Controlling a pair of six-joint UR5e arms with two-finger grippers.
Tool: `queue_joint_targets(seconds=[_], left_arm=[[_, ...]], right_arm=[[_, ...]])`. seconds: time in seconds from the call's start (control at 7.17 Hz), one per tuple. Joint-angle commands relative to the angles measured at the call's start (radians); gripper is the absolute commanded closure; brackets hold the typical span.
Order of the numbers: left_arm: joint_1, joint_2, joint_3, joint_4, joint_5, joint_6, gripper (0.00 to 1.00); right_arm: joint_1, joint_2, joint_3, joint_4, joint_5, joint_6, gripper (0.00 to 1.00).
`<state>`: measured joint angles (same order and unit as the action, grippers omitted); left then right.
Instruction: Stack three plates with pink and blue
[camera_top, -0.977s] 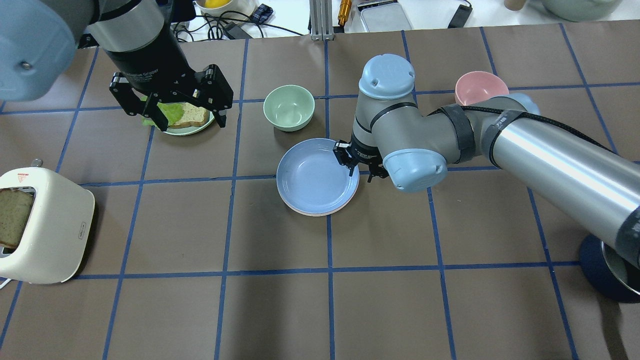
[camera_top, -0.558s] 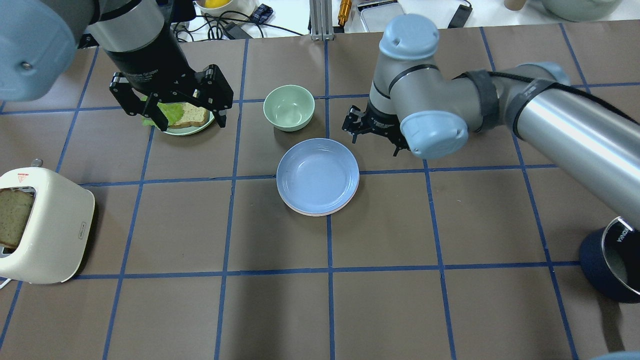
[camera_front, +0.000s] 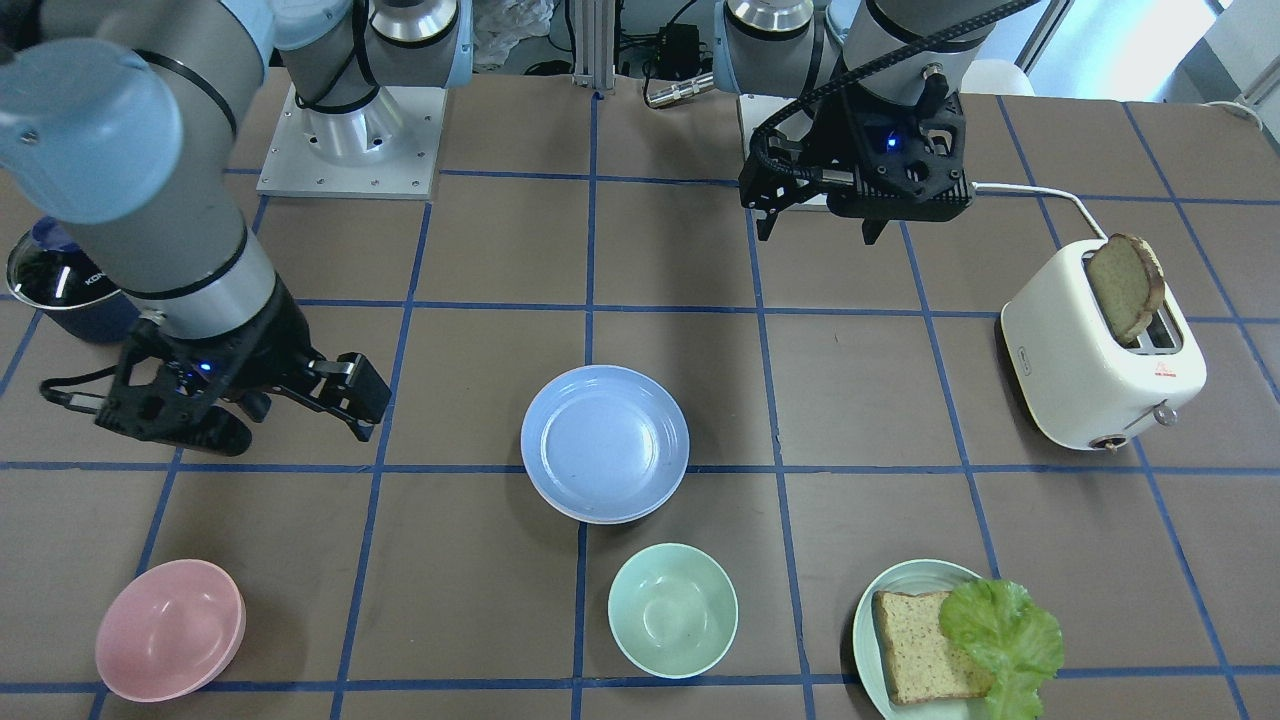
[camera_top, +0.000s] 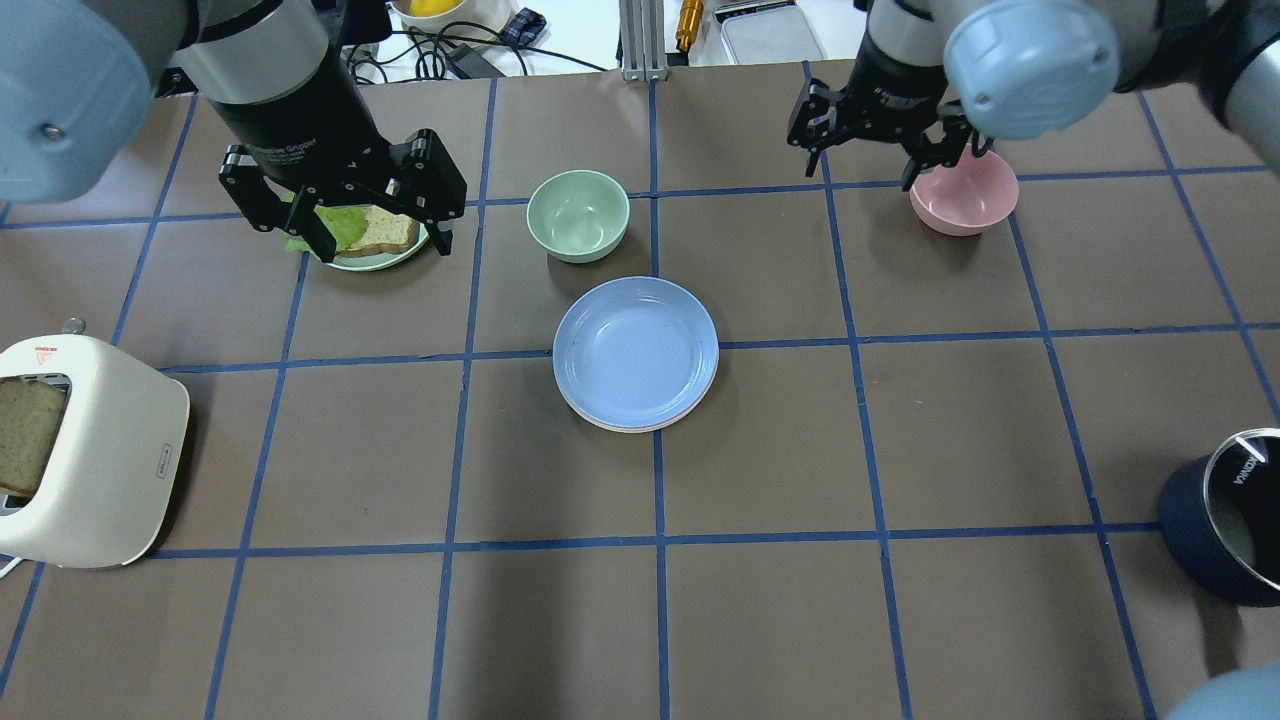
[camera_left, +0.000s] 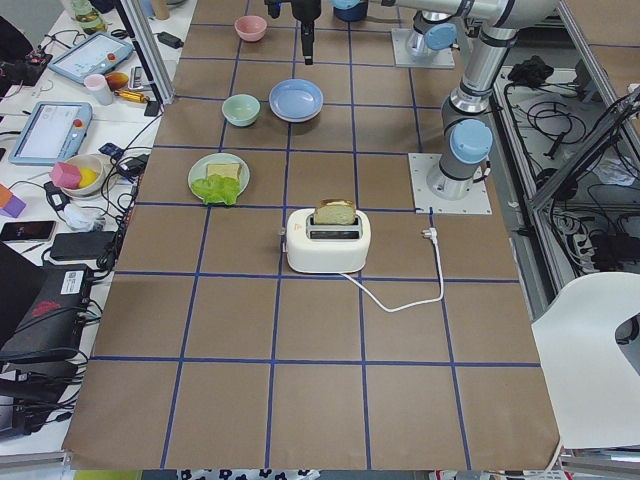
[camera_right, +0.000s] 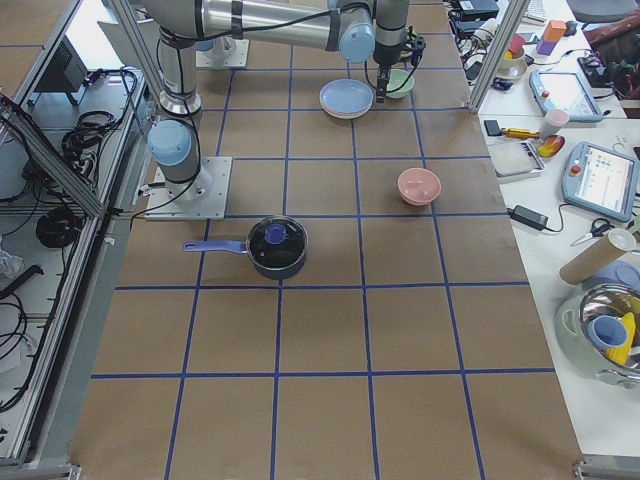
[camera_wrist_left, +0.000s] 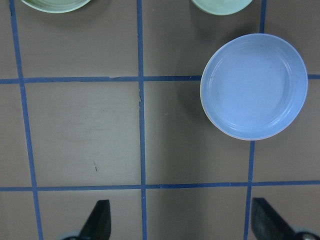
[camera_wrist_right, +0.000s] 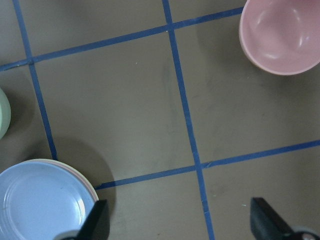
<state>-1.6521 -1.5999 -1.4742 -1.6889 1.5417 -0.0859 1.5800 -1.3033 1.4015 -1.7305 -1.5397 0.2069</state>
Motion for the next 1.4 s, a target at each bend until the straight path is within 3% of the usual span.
queue_joint_targets(seconds=[0.0, 0.28, 0.56, 1.26], left_arm=[[0.000, 0.000, 0.000, 0.000, 0.000, 0.000, 0.00], [0.000, 0.000, 0.000, 0.000, 0.000, 0.000, 0.00], [0.000, 0.000, 0.002, 0.000, 0.000, -0.002, 0.00], [0.000, 0.002, 0.002, 0.000, 0.000, 0.000, 0.00]], right_arm=[[-0.025, -0.060, -0.053, 0.115, 0.000, -0.071, 0.00], [-0.020, -0.230, 0.118, 0.088, -0.004, -0.118, 0.00], [-0.021, -0.244, 0.132, 0.091, -0.079, -0.168, 0.00], [-0.023, -0.246, 0.139, 0.091, -0.060, -0.195, 0.00]])
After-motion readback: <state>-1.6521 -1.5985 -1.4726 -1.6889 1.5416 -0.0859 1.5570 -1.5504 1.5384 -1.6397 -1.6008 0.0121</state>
